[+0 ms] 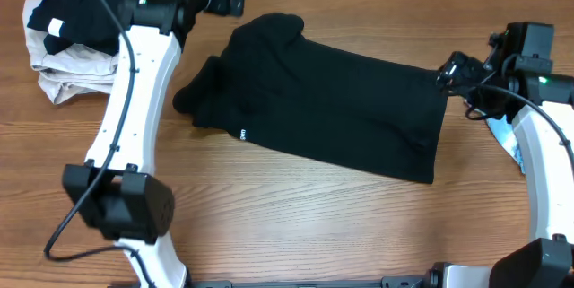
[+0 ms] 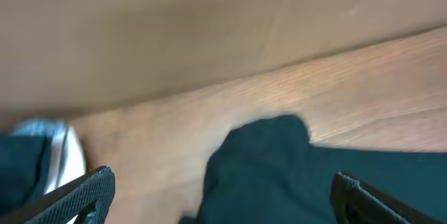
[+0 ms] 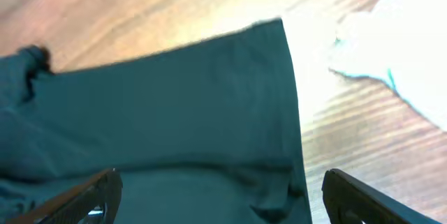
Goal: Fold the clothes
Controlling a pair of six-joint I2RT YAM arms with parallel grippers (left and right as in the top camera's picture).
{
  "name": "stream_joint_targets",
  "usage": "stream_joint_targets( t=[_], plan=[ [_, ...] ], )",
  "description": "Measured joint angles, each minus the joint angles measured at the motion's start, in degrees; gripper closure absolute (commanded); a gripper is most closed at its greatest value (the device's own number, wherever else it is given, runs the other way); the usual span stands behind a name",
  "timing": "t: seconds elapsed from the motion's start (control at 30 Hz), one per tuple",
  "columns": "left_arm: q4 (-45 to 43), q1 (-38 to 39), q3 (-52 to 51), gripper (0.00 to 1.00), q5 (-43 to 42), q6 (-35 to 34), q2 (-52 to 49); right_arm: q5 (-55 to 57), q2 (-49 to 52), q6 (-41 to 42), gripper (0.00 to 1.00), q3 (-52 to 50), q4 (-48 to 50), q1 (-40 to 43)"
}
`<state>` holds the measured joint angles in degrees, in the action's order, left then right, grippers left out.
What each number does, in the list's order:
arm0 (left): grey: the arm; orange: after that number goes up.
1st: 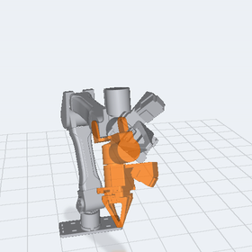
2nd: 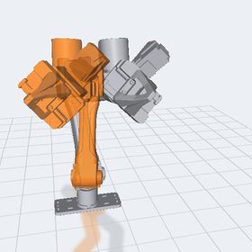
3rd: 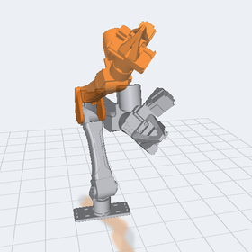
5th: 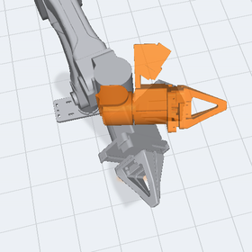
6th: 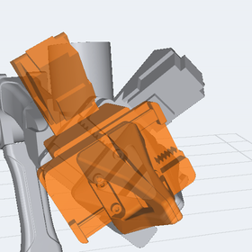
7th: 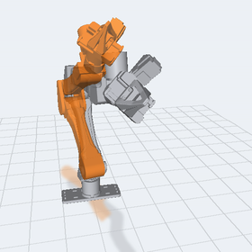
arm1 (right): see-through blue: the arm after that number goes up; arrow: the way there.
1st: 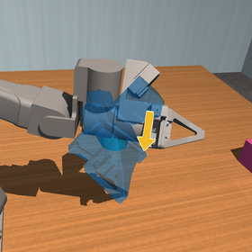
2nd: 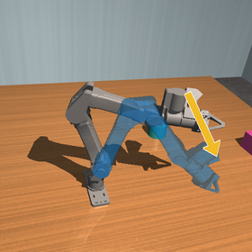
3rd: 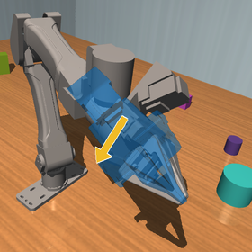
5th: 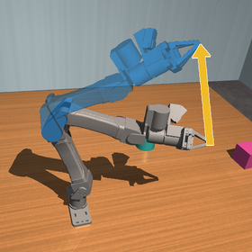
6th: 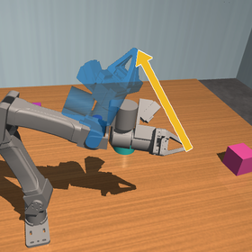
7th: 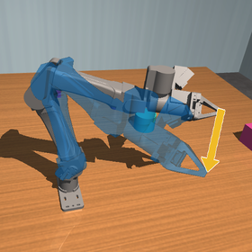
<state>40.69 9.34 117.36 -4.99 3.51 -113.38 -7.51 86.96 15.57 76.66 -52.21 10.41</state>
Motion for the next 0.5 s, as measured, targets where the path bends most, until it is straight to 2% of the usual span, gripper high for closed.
stream_joint_targets(
  t=[0.2, 0.37, 0.5],
  plan=[
    [-2.8, 3.0, 13.1, 0.0, -1.1, 2.2, -17.0, 0.0, 0.0, -1.6, 0.04, 0.0, 0.1, 0.0],
    [-7.5, 4.9, 15.0, 0.0, -1.1, 4.3, -30.8, 0.0, 0.0, -2.6, 0.04, 0.0, 0.3, 0.0],
    [-12.2, 6.0, 15.0, 0.0, -1.2, 4.7, -37.0, 0.0, 0.0, -3.0, 0.04, 0.0, 0.7, 0.0]
  ],
)
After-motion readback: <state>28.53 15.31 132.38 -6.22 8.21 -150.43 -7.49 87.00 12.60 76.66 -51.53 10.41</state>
